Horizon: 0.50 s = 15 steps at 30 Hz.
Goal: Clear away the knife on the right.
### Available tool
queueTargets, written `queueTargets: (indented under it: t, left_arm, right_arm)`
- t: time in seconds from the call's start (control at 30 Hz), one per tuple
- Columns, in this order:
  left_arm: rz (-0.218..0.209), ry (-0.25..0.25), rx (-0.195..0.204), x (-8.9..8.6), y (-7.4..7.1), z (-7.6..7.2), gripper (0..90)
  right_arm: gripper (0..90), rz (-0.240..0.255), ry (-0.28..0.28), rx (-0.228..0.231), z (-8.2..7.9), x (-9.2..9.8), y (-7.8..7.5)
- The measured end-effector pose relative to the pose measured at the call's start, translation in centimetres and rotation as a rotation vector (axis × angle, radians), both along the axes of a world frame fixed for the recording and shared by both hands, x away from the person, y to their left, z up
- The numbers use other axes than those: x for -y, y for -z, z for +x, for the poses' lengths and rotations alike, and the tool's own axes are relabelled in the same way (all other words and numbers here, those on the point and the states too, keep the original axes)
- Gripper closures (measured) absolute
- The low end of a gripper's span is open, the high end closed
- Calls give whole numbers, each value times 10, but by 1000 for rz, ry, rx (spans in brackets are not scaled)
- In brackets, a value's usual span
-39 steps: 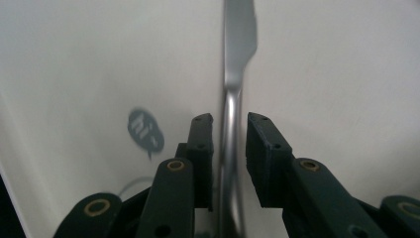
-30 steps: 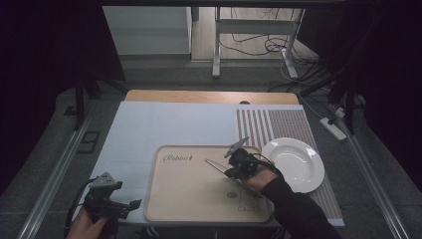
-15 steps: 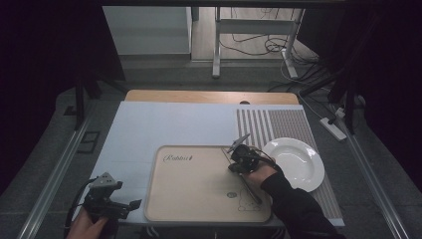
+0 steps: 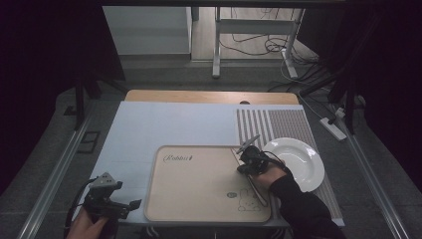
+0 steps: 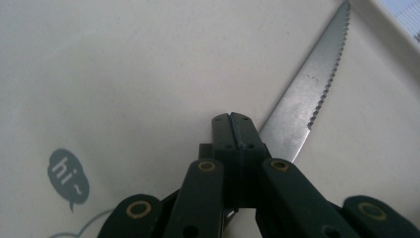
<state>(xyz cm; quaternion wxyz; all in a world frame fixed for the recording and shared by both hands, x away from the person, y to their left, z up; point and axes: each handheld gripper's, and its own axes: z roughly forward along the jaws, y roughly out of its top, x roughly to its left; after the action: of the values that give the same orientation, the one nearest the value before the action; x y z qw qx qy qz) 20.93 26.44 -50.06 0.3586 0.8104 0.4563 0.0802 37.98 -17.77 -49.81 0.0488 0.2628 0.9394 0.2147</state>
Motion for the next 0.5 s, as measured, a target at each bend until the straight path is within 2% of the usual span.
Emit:
queueTargets:
  t: [0.33,0.5]
  left_arm:
    - [3,0,-1,1,0,0,11]
    - [1,0,-1,0,0,0,12]
  right_arm:
    - [900,20,64,-4,-5,33,-1]
    - [900,27,81,-8,-6,40,-1]
